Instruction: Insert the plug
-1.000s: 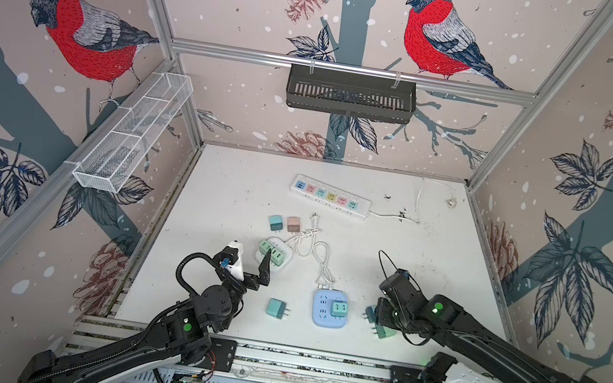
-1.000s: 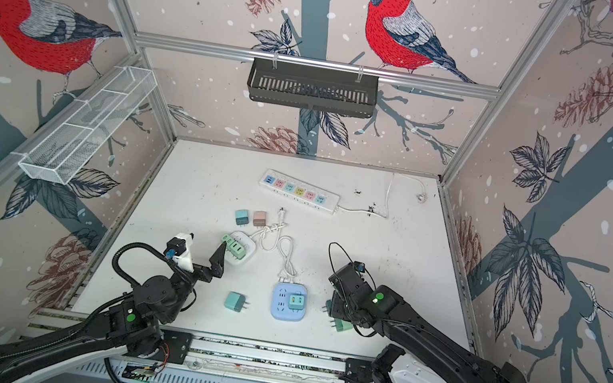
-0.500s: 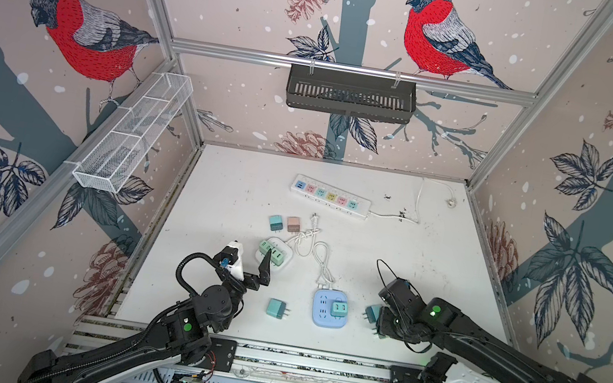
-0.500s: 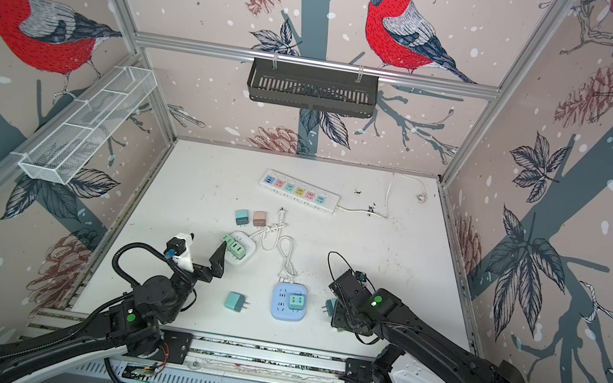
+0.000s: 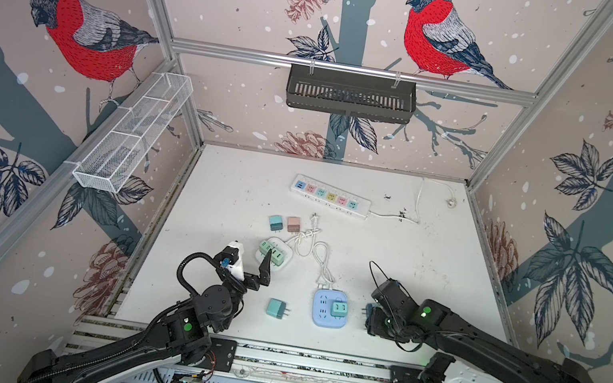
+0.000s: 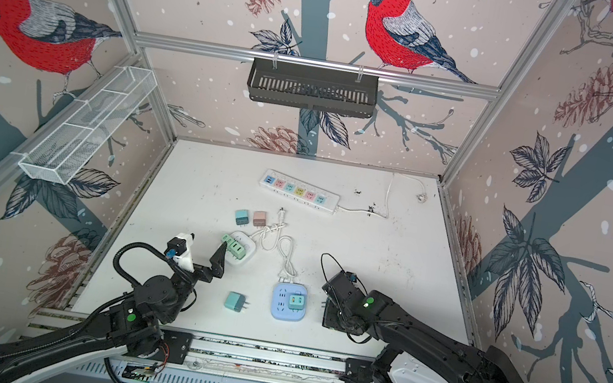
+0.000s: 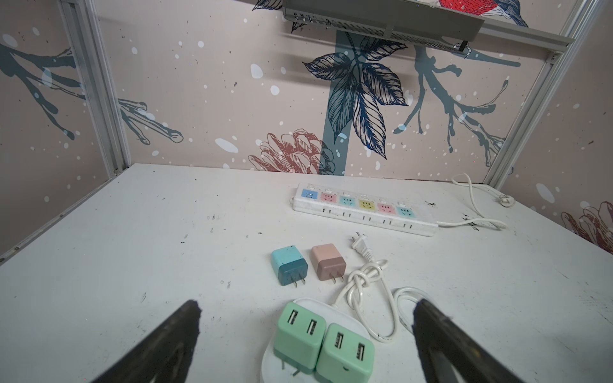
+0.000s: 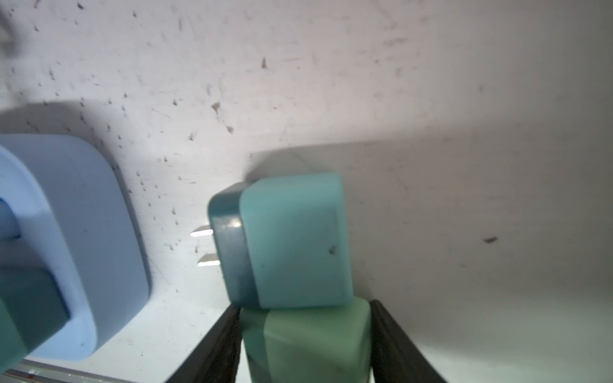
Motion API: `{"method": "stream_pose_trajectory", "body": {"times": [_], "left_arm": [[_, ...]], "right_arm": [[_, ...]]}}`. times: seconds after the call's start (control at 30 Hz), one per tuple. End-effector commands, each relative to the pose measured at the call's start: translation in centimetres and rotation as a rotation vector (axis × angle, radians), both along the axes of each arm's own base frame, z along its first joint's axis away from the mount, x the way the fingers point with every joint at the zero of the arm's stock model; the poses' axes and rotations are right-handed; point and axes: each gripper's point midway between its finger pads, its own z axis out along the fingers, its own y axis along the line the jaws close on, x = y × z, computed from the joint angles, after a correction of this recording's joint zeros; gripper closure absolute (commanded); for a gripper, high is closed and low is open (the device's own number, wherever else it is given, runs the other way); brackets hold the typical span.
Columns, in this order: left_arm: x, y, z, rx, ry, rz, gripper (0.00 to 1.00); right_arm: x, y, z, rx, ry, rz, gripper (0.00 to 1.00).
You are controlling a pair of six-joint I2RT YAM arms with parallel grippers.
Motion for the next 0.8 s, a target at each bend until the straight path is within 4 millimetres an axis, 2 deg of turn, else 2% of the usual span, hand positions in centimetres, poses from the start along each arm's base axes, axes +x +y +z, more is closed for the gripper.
{"method": "stream_pose_trajectory", "body": {"times": [0.0, 0.23, 0.4, 0.63, 0.77], "left_arm": [[0.0, 0.0, 0.0, -0.018, -0.007, 0.001, 0.01], [0.0, -0.1, -0.1, -0.012, -0.005, -0.002, 0.01], [0.1, -0.2, -0.2, -0.004, -0.001, -0.002, 0.01], [0.2, -0.3, -0.3, 0.006, 0.003, -0.005, 0.01], [0.2, -0.4, -0.3, 0.010, 0.004, -0.006, 0.01]], "right_arm": [[1.5, 1.0, 0.3, 0.013, -0.063, 0.005, 0.40], [3.6, 1.9, -0.3, -0.051, -0.115, 0.046, 0.41], [4.2, 2.2, 0.3, -0.073, -0.135, 0.069, 0.39], [2.9, 1.3, 2.1, -0.043, -0.170, 0.059, 0.20], [1.1, 0.8, 1.9, -0.051, -0.132, 0.065, 0.18]]}}
